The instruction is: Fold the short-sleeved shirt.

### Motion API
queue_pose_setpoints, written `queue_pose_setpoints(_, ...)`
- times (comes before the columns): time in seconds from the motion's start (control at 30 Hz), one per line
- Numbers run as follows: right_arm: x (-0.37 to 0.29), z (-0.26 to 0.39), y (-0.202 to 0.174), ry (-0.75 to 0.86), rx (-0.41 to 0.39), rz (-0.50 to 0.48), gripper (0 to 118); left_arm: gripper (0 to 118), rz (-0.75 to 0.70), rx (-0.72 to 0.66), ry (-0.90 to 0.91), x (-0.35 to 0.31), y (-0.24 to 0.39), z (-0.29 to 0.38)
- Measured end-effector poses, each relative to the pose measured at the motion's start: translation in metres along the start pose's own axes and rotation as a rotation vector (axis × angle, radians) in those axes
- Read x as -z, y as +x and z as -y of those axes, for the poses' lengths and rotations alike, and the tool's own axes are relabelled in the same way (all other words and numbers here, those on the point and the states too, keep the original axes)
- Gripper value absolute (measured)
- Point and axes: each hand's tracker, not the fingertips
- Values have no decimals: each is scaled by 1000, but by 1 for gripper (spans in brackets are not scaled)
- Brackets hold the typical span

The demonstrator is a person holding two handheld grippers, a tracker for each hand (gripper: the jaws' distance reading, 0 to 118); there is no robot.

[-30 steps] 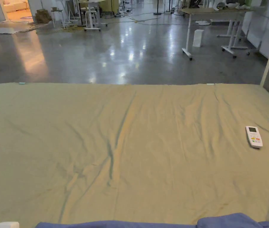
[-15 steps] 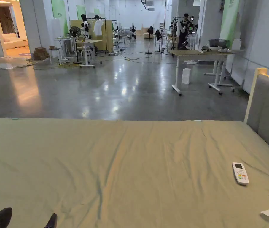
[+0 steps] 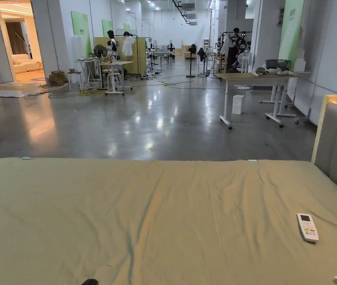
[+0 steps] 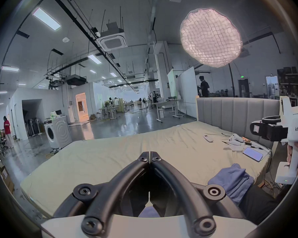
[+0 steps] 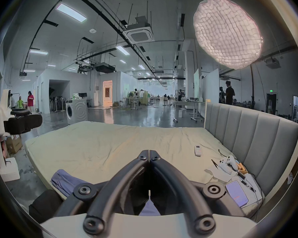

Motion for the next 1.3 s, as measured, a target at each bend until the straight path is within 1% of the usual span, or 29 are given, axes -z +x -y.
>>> queue_pose_setpoints(0.07, 4, 3, 2, -42, 36, 5, 0, 0, 8, -16, -3, 2, -1, 1)
queue_pose_setpoints(0.13, 3, 2, 3, -28, 29, 2, 0, 0, 16, -30, -18, 4, -2, 2)
queue_pose_setpoints(0.17, 3, 3, 3, -47, 51, 1, 0, 0, 15, -30, -16, 3, -2, 1)
queue_pose_setpoints(0.27, 5, 5, 7, -48, 56, 3, 0, 0, 8, -41, -1, 3, -7, 8)
queue_pose_setpoints(0.4, 5, 11, 12, -72, 91, -4, 0, 0, -62, -73, -50, 13, -31, 19)
queue_pose_setpoints(0.47, 6, 16, 14, -89, 106, 1, 0, 0, -71, -137, -98, 18, -57, 30)
queue_pose_setpoints(0.53, 6, 23, 16, -120, 123, 4, 0, 0, -52, -247, -136, 25, -87, 50)
queue_pose_setpoints(0.6, 7, 30, 18, -150, 146, 2, 0, 0, -19, -407, -191, 36, -124, 73)
queue_pose_setpoints(0.63, 7, 35, 19, -193, 180, -3, 0, 2, -2, -486, -238, 44, -144, 87)
queue_pose_setpoints(0.67, 6, 36, 20, -166, 160, 0, 0, 11, 10, -550, -271, 50, -160, 101)
queue_pose_setpoints(0.7, 6, 41, 20, -201, 190, -8, 0, 30, 26, -594, -308, 56, -172, 107)
queue_pose_setpoints(0.73, 6, 43, 20, -212, 201, -9, 0, 51, 51, -597, -363, 63, -182, 118)
queue_pose_setpoints(0.77, 6, 46, 20, -224, 211, -10, 0, 73, 58, -619, -409, 70, -191, 132)
queue_pose_setpoints(0.8, 6, 49, 21, -235, 222, -10, 0, 100, 89, -661, -454, 78, -200, 147)
queue_pose_setpoints(0.83, 7, 52, 21, -255, 233, -12, 0, 111, 129, -714, -489, 85, -207, 161)
queue_pose_setpoints(0.87, 8, 54, 21, -270, 242, -8, 0, 115, 166, -782, -522, 93, -215, 177)
queue_pose_setpoints(0.9, 8, 56, 21, -282, 249, -7, 0, 114, 198, -825, -565, 101, -223, 189)
queue_pose_setpoints(0.97, 7, 59, 22, -303, 263, -15, 0, 114, 161, -861, -651, 117, -239, 216)
queue_pose_setpoints(1.0, 6, 61, 22, -311, 265, -16, 0, 111, 183, -895, -681, 122, -246, 227)
queue_pose_setpoints(1.07, 6, 64, 22, -337, 261, -20, 0, 105, 206, -1006, -713, 130, -256, 248)
queue_pose_setpoints(1.1, 6, 65, 21, -351, 251, -15, 0, 102, 227, -1060, -712, 133, -250, 254)
queue_pose_setpoints(1.17, 5, 66, 21, -367, 240, -9, 0, 102, 261, -1112, -713, 138, -246, 266)
queue_pose_setpoints(1.2, 5, 67, 21, -372, 240, -9, 0, 99, 277, -1139, -727, 135, -232, 258)
queue_pose_setpoints(1.23, 5, 67, 21, -379, 240, -10, 0, 93, 289, -1172, -715, 127, -213, 245)
queue_pose_setpoints(1.27, 4, 66, 21, -383, 240, -10, 0, 86, 324, -1213, -689, 126, -208, 247)
queue_pose_setpoints(1.3, 3, 66, 21, -383, 239, -9, 0, 76, 355, -1255, -669, 125, -202, 249)
